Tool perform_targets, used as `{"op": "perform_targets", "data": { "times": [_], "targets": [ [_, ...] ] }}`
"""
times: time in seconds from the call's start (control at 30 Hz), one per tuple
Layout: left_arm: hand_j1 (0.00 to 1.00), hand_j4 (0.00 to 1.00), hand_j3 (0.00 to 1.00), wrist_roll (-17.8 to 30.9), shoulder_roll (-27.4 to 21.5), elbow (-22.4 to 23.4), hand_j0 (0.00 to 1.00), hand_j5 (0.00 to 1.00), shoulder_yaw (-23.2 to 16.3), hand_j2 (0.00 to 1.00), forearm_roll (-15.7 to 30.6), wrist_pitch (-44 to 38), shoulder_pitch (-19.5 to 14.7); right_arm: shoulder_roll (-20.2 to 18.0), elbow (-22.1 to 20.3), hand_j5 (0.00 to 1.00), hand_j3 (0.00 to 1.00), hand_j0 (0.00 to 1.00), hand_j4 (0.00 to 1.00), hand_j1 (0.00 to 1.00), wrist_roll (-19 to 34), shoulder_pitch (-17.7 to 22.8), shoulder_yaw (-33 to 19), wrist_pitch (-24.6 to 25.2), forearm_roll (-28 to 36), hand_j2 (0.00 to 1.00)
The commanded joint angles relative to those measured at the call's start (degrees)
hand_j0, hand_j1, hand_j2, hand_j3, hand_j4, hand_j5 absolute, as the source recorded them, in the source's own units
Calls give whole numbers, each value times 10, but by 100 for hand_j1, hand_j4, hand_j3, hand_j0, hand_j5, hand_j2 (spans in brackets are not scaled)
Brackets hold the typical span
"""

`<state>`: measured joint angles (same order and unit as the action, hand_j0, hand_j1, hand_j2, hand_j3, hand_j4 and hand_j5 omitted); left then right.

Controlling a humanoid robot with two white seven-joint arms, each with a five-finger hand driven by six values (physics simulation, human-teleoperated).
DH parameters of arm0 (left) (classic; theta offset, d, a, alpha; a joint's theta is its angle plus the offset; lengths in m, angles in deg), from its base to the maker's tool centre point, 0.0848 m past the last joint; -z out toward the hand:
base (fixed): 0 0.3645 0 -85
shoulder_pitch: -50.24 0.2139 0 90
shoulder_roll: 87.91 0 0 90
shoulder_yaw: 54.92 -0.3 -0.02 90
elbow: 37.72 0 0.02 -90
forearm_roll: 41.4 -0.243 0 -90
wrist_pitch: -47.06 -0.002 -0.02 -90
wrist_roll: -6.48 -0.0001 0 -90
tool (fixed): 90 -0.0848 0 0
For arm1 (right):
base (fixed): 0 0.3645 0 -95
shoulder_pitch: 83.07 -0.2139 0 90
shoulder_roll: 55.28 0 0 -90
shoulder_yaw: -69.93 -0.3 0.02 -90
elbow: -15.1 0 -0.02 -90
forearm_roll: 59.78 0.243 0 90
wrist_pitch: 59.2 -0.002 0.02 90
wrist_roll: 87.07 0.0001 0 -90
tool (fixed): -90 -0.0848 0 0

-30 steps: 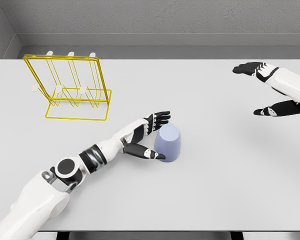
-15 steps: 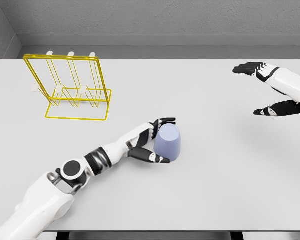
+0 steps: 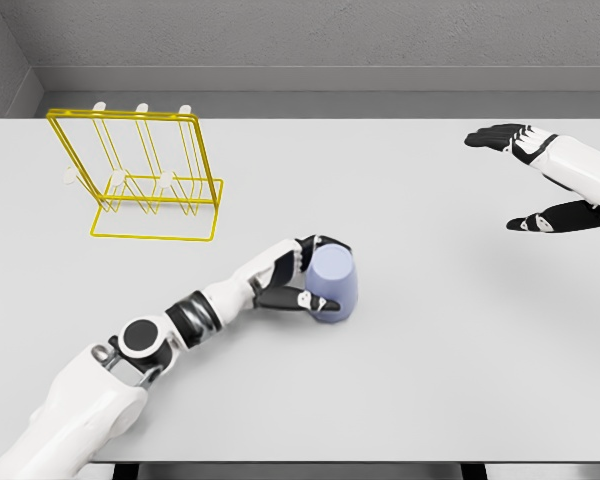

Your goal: Place the cup on the cup holder with both arms

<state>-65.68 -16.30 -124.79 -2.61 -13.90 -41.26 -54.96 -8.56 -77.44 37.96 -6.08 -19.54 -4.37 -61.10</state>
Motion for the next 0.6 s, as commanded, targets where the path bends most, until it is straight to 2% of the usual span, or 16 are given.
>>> {"op": "perform_targets", "data": {
  "times": [0.0,0.13,0.23,0.37,0.5,0.57],
  "targets": [
    [61,61,61,0,0,-6,61,61,10,61,4,0,0,-1,0,100,100,100,100,100,0,0,0,2,4,100],
    [61,61,61,1,-3,-39,61,61,10,61,7,0,4,-1,0,100,100,100,100,100,0,0,0,2,4,100],
    [61,61,61,1,-7,-78,61,61,44,61,8,-2,26,-1,0,100,100,100,100,100,0,0,0,2,4,100],
    [61,61,61,1,-29,-114,61,61,63,61,11,-5,41,-1,2,100,100,100,100,100,0,0,0,2,4,100],
    [62,62,62,0,-46,-127,62,62,83,62,13,-5,44,-1,2,100,100,100,100,100,0,1,0,2,4,100],
    [62,62,62,0,-72,-132,62,62,96,62,33,-5,40,-1,1,100,100,100,100,100,0,1,0,2,4,100]
  ]
}}
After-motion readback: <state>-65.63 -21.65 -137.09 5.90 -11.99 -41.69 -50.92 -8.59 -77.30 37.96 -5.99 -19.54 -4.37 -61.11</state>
